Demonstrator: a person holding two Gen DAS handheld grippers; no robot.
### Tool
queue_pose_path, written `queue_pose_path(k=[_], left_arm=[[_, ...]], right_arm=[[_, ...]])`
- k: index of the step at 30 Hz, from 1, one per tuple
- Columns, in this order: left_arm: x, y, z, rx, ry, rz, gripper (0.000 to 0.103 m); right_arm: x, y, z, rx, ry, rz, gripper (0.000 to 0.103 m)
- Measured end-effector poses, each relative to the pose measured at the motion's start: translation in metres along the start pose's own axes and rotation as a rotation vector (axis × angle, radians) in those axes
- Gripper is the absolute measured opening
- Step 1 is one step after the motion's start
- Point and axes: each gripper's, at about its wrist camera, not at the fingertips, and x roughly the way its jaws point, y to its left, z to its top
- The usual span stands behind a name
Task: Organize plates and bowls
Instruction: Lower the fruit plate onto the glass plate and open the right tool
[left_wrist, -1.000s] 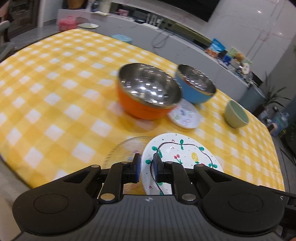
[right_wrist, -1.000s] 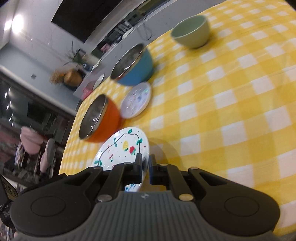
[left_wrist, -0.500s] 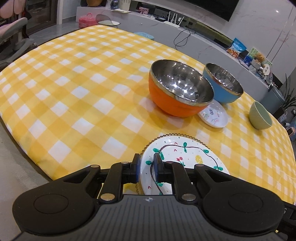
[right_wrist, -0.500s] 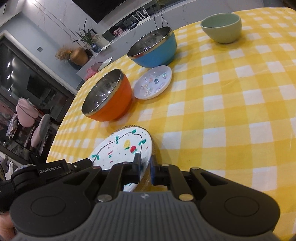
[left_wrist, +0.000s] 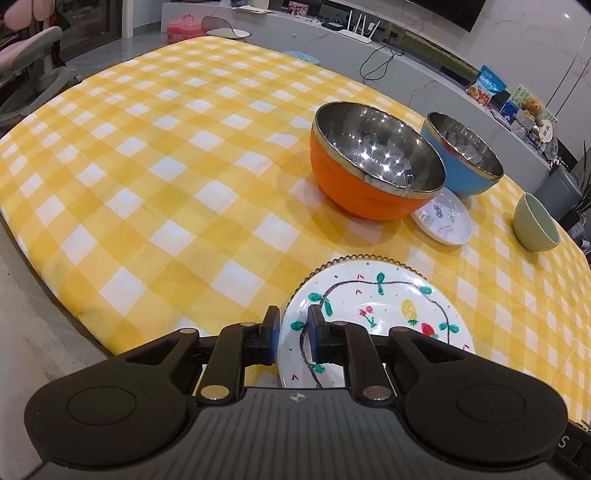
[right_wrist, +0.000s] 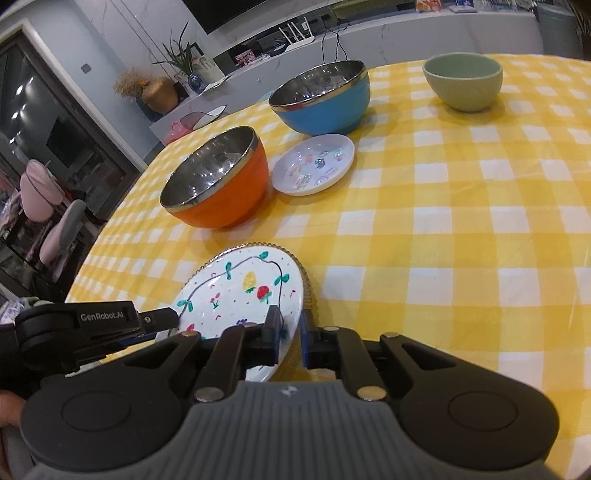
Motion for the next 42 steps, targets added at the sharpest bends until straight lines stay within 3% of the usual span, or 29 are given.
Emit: queue_pose_path(k=[28, 33, 38, 42], left_arm=[[0.000, -0.005, 0.000, 0.029, -0.018, 0.022, 0.017], [-0.001, -0.004, 0.001, 0.019, -0.023, 0.016, 0.017], [-0.004, -0.002, 0.002, 0.002, -0.035, 0.004, 0.017], [-0.009, -0.002, 0.004, -0.014, -0.050, -0.026, 0.021]], right_arm=[[0.006, 0.024, -0.004, -0.162, -0.024, -0.137, 0.010], [0.007, 0.027, -0.004, -0.181, -0.025, -0.128, 0.019], [0.007, 0.022, -0.004, -0.149, -0.019, -0.116, 0.019], [0.000, 0.018, -0.001, -0.121, -0.043, -0.106, 0.027]])
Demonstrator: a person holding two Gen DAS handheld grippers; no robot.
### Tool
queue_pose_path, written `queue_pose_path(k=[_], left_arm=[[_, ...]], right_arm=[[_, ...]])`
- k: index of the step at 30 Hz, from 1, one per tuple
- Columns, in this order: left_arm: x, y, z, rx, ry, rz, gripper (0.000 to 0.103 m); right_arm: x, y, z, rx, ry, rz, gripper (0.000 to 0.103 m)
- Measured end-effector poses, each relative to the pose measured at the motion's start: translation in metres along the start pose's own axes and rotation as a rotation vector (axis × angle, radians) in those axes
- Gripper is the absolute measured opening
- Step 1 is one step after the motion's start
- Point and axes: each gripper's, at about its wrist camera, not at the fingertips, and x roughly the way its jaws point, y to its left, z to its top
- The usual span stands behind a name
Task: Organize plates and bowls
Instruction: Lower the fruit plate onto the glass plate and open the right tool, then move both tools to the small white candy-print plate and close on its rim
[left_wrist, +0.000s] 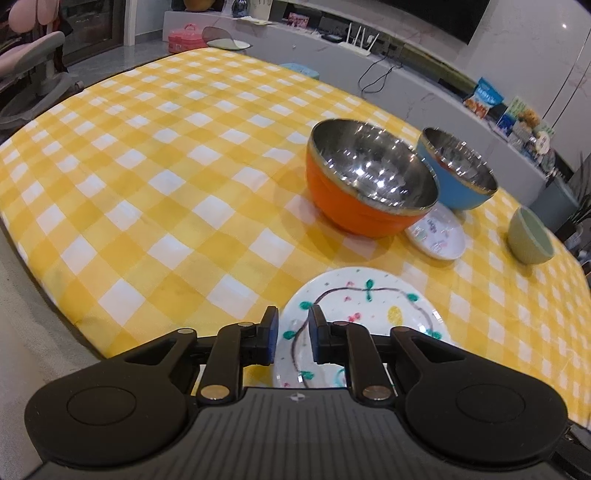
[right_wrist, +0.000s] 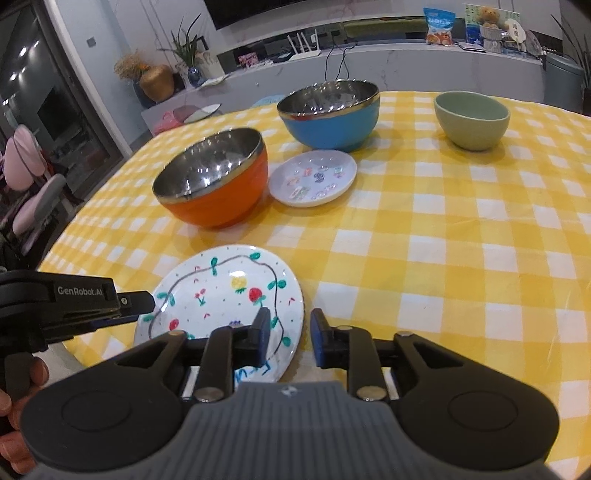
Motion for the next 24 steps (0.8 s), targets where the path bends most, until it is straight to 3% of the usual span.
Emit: queue_pose_path(k=[6, 16, 20, 24], left_arm=[[-0.012, -0.015, 0.009, 0.028, -0.046, -0.085, 0.023], [-0.011, -0.072, 0.018, 0.154, -0.135, -0.342, 0.023], [0.004, -0.085, 0.024, 0.172, -0.142, -0.368, 0.023], [0.025, -0.090, 0.027, 0.165, -0.120, -0.330, 0.023]], right_arm=[[-0.009, -0.016, 0.005, 0.078, -0.039, -0.029, 0.030], [-0.020, -0.055, 0.023, 0.195, -0.183, -0.103, 0.030], [-0.015, -0.064, 0.034, 0.230, -0.224, -0.085, 0.031], [-0.002, -0.067, 0.043, 0.252, -0.236, -0.049, 0.031]])
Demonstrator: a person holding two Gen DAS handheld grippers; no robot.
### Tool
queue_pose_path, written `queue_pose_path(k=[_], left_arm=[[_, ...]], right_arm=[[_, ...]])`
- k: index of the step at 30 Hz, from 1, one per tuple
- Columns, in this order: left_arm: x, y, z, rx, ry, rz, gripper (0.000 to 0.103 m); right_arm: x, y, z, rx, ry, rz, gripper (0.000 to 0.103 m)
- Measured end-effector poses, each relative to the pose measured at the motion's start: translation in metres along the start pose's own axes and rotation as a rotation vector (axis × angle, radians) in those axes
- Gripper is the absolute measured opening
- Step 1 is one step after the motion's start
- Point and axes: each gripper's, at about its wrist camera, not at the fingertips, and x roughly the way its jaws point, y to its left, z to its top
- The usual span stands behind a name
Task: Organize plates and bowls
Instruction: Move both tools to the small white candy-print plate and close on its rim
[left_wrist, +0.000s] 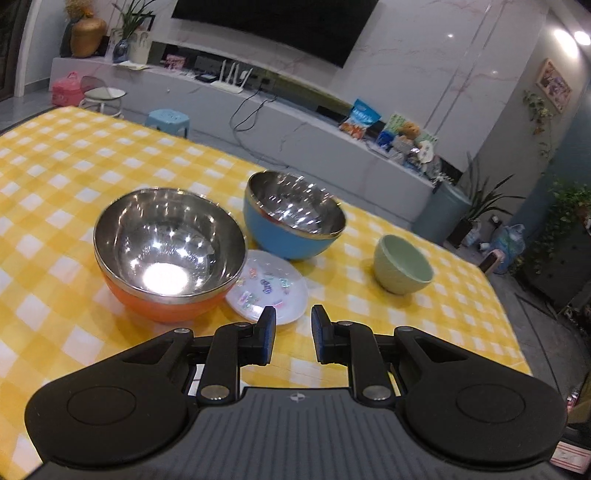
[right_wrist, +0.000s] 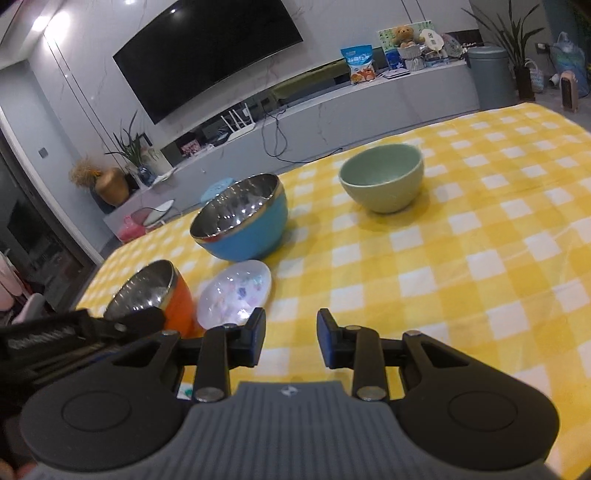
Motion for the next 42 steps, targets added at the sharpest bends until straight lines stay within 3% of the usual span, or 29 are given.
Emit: queue_pose_path(k=[12, 22, 26, 33, 36, 38, 42], left_arm=[[0.038, 0.018, 0.001, -0.142, 0.077, 0.110, 0.022], [0.060, 0.027, 0.008, -0.206, 0.099, 0.137, 0.022], [0.066, 0.032, 0.011, -0.276, 0.106, 0.126, 0.022], [0.078, 0.033, 0.012, -0.281, 0.133, 0.158, 0.025], [0.078, 0.034, 0.011, -0.267, 0.132, 0.163, 0.016], [0.077, 0.035, 0.010, -0.264, 0.133, 0.156, 0.015], [0.075, 0.035, 0.009, -0.251, 0.135, 0.142, 0.013]], right_arm=[[0.053, 0.006, 0.012, 0.049, 0.065, 0.058, 0.024], [0.086, 0.008, 0.016, 0.071, 0.135, 0.053, 0.024], [0.095, 0.007, 0.018, 0.098, 0.145, 0.057, 0.024], [0.100, 0.006, 0.018, 0.098, 0.161, 0.051, 0.024], [0.100, 0.006, 0.016, 0.096, 0.164, 0.064, 0.016], [0.099, 0.007, 0.016, 0.094, 0.160, 0.081, 0.006], [0.095, 0.008, 0.016, 0.088, 0.156, 0.064, 0.001]])
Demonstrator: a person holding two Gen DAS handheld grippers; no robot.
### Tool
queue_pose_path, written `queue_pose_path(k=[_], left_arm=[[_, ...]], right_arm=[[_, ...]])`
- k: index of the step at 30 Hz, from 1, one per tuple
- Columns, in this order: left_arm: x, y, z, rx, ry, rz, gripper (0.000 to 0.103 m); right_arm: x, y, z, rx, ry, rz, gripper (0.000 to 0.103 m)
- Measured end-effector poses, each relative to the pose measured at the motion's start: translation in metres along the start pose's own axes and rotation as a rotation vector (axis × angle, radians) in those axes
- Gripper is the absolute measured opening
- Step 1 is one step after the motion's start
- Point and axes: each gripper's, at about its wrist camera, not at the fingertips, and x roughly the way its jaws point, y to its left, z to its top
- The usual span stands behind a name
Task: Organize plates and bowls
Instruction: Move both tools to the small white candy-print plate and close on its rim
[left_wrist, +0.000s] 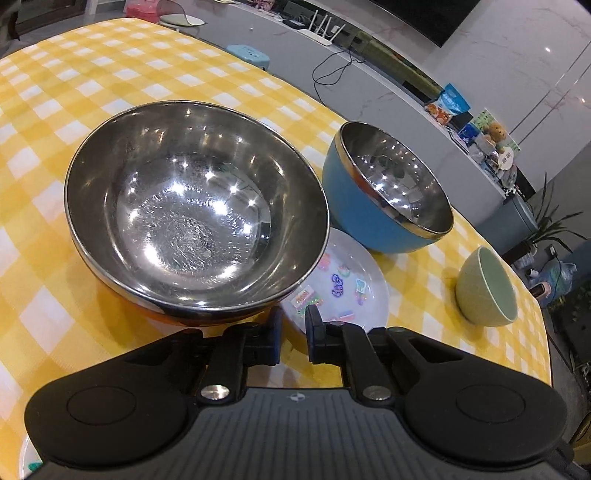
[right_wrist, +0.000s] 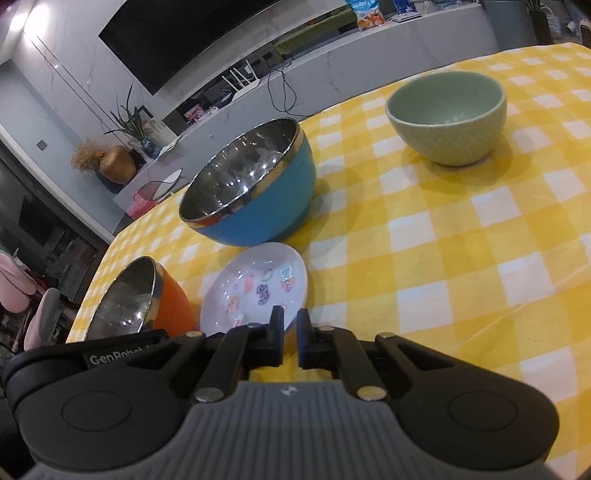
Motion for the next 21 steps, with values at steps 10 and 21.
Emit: queue_pose_path(k=[10, 21], left_arm=[[-0.004, -0.006, -0.011, 0.057, 0.080, -0.082, 0.010], [0.001, -0.023, -0.014, 0.211, 0.117, -0.121, 0.024]], right_arm=[[-0.030, -0.008, -0.010, 0.044, 0.020, -0.069, 0.000], [-0.047, -0.035, 0.002, 0.063, -0.085, -0.152, 0.017]])
